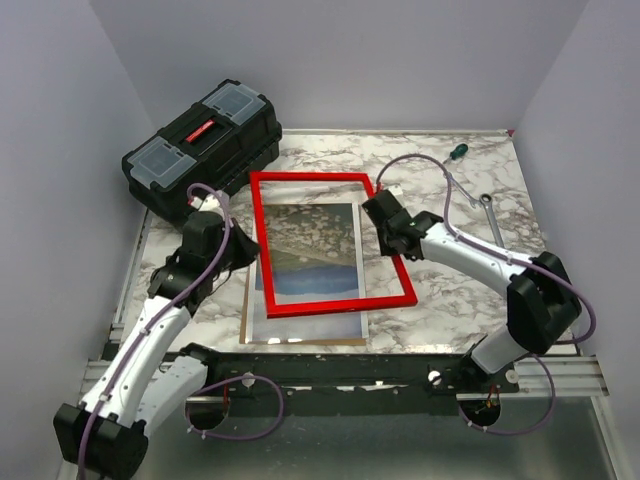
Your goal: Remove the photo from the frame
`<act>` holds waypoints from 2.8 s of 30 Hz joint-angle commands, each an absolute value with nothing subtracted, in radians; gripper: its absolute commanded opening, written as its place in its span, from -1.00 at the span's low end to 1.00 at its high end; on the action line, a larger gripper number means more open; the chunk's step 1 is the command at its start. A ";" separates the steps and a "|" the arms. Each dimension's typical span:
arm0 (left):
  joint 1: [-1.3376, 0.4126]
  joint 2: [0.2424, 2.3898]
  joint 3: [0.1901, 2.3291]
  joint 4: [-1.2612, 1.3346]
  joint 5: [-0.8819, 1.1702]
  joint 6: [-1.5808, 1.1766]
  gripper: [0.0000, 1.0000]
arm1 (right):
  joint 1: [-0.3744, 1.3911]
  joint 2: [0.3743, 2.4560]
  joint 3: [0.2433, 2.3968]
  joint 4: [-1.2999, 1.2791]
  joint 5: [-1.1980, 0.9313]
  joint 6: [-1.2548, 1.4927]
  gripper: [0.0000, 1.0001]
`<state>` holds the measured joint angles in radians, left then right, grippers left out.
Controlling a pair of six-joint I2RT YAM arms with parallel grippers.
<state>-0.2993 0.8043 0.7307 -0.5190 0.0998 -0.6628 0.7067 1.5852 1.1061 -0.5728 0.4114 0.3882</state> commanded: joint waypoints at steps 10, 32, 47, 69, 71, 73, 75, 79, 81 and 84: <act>-0.693 1.316 0.918 -0.097 0.245 -0.941 -1.00 | 0.503 1.435 0.888 -0.440 0.541 0.370 -0.99; -0.682 1.016 0.780 -0.190 0.195 -0.802 0.06 | 0.376 1.514 1.137 -0.661 0.530 0.353 0.42; -0.511 0.880 0.464 -0.336 0.041 -0.824 0.18 | 0.907 1.963 1.566 -0.669 0.454 0.974 0.67; -0.508 0.907 0.304 -0.276 -0.059 -0.923 -0.06 | 0.983 2.171 1.655 -0.736 0.575 1.006 -0.37; -0.508 0.907 0.305 -0.278 -0.060 -0.922 -0.06 | 0.984 2.164 1.655 -0.738 0.567 0.982 -0.54; -0.508 0.910 0.308 -0.281 -0.059 -0.922 -0.06 | 0.983 2.140 1.656 -0.759 0.567 0.948 -0.72; -0.508 0.916 0.312 -0.285 -0.056 -0.921 -0.06 | 0.983 2.090 1.646 -0.793 0.575 0.913 -0.93; -0.508 0.916 0.321 -0.302 -0.060 -0.916 -0.06 | 0.982 1.932 1.515 -0.762 0.542 0.801 -0.99; -0.508 0.906 0.325 -0.309 -0.064 -0.913 -0.06 | 0.975 1.846 1.421 -0.718 0.515 0.739 -0.99; -0.508 0.893 0.325 -0.316 -0.072 -0.913 -0.06 | 0.955 1.730 1.293 -0.656 0.478 0.708 -0.99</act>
<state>-0.5106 0.9081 0.3252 -0.2314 -0.0162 -0.9276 0.9722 1.8877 1.4105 -0.7261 0.4915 0.8227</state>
